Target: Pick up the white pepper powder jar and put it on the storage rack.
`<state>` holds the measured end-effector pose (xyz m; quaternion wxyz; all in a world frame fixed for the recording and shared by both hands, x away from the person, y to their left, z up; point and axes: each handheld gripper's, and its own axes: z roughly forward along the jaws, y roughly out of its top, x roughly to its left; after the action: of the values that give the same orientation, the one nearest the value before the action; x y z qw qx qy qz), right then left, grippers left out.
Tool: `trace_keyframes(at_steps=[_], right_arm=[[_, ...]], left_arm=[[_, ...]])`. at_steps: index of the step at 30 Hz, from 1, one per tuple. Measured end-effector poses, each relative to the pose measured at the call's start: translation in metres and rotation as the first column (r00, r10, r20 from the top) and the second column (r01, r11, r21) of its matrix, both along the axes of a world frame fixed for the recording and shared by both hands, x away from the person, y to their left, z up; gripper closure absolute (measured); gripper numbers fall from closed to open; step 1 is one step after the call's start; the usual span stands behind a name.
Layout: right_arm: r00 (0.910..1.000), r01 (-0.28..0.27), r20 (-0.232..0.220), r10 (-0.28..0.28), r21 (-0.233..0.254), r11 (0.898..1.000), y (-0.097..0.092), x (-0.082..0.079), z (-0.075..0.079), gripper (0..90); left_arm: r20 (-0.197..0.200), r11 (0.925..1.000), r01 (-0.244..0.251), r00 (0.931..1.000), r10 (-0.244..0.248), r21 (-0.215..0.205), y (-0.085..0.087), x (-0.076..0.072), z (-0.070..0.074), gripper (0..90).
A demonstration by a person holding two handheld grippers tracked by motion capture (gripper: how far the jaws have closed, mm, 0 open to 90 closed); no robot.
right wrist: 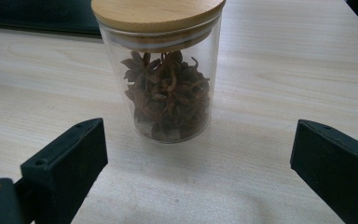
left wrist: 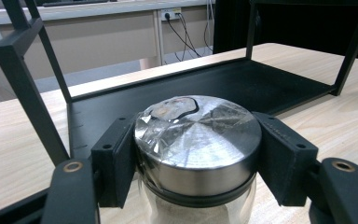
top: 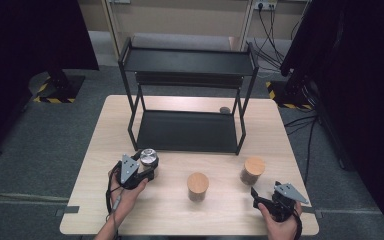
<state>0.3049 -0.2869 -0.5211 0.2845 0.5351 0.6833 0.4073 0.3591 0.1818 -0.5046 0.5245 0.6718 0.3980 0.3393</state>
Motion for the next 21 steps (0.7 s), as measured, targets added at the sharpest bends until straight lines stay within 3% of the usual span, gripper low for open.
trace_keyframes(at_steps=[21], right_arm=[[1.0, -0.001, -0.002, 0.001, 0.008, 1.0, -0.001, 0.0, 0.0, 4.0]], left_arm=[[0.019, 0.9999, -0.009, 0.9998, 0.01, -0.013, 0.001, 0.003, 0.023, 35.0]])
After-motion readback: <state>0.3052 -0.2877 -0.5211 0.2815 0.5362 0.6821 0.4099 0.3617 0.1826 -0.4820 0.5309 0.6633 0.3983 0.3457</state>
